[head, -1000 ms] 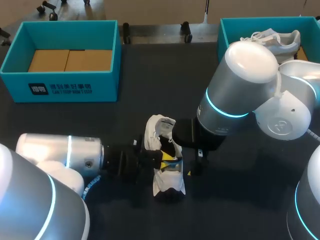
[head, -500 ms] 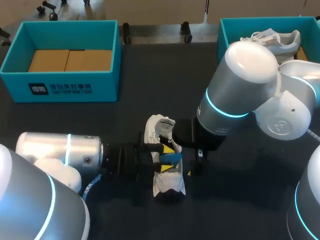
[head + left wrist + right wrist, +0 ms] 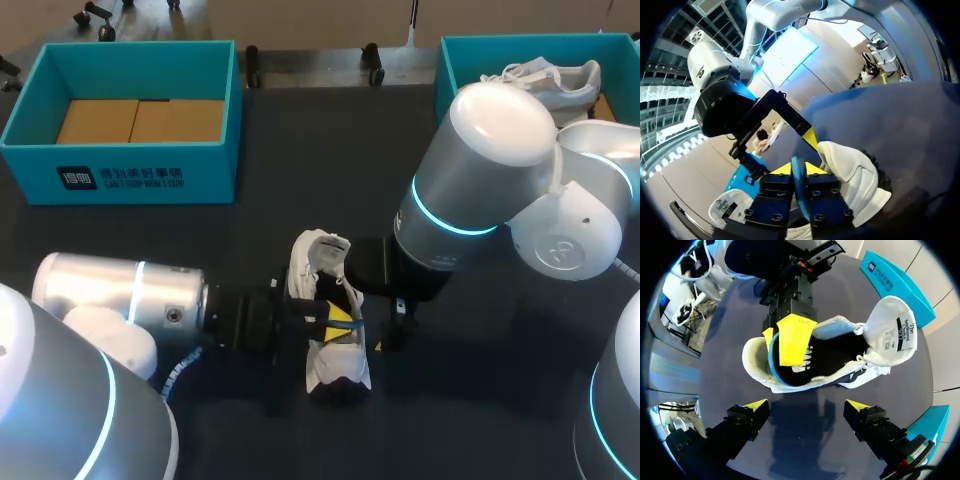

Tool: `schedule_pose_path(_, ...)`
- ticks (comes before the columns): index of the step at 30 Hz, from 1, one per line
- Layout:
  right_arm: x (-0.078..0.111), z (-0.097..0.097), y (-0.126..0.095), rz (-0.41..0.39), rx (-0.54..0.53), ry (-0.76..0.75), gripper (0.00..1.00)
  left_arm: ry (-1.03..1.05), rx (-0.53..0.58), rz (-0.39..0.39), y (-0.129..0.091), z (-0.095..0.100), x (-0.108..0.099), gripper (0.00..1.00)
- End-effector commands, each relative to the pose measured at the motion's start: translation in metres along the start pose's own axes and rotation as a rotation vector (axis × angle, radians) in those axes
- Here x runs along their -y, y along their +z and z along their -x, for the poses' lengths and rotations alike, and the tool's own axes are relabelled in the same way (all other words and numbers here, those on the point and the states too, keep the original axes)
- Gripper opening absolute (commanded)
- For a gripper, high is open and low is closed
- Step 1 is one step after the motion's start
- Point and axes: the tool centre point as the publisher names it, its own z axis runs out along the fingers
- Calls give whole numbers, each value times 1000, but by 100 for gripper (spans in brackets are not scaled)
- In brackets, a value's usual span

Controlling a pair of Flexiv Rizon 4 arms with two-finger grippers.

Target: Take the shoe out of the shoebox, open the shoe tongue, remove and reinsert the insole, then place the shoe into the shoebox

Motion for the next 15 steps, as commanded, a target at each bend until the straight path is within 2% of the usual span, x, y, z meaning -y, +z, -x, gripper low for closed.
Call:
schedule_pose_path(1, 0, -1, 1, 0, 3, 1, 100, -1, -21, 19, 4, 0, -4, 0)
schedule_pose_path(4, 0, -1, 1, 0, 3, 1, 100, 14, -41, 49, 5, -2, -13, 0)
schedule_pose_path(8, 0, -1, 1, 0, 3, 1, 100, 65, -37, 132, 8, -5, -29, 0)
schedule_pose_path(11, 0, -1, 1, 0, 3, 1, 100, 48, -33, 135, 6, -5, -34, 0)
schedule_pose_path(15, 0, -1, 1, 0, 3, 1, 100, 23, -31, 117, -1, -3, -30, 0)
